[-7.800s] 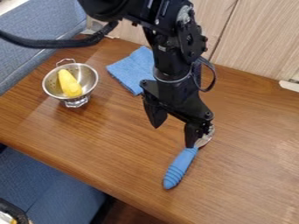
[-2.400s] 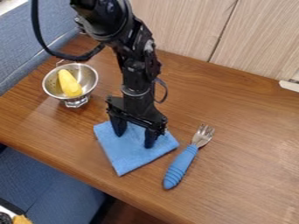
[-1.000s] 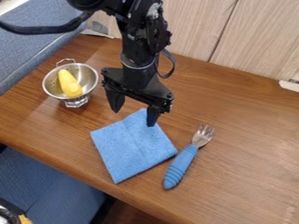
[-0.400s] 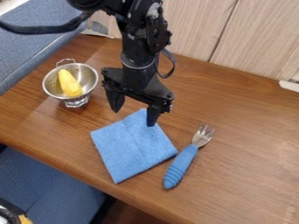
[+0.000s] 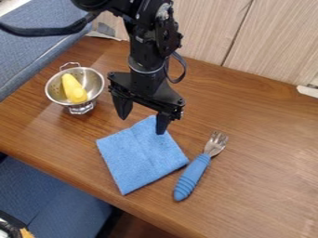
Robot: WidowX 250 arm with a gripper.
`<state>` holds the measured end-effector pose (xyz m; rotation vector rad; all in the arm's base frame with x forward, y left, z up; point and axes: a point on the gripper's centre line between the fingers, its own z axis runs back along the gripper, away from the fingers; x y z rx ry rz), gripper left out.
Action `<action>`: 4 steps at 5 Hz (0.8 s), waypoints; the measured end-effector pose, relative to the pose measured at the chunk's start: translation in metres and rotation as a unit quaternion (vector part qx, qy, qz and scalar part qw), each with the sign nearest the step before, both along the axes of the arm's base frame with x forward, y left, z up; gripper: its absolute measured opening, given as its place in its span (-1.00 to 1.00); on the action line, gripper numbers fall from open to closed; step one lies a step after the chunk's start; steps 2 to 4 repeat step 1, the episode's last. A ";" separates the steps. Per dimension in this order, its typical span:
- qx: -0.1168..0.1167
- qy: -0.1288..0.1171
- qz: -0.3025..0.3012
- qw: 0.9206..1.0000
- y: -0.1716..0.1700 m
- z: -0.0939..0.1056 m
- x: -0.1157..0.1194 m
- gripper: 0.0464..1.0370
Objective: Move the napkin to the left side of the blue fork
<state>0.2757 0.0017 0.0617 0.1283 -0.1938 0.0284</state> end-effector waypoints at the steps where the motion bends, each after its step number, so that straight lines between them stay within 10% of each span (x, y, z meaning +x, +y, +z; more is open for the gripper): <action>1: 0.000 0.000 -0.001 1.000 0.000 0.000 0.000 0.92; 4: 0.000 0.000 -0.001 1.000 0.000 0.000 0.000 0.92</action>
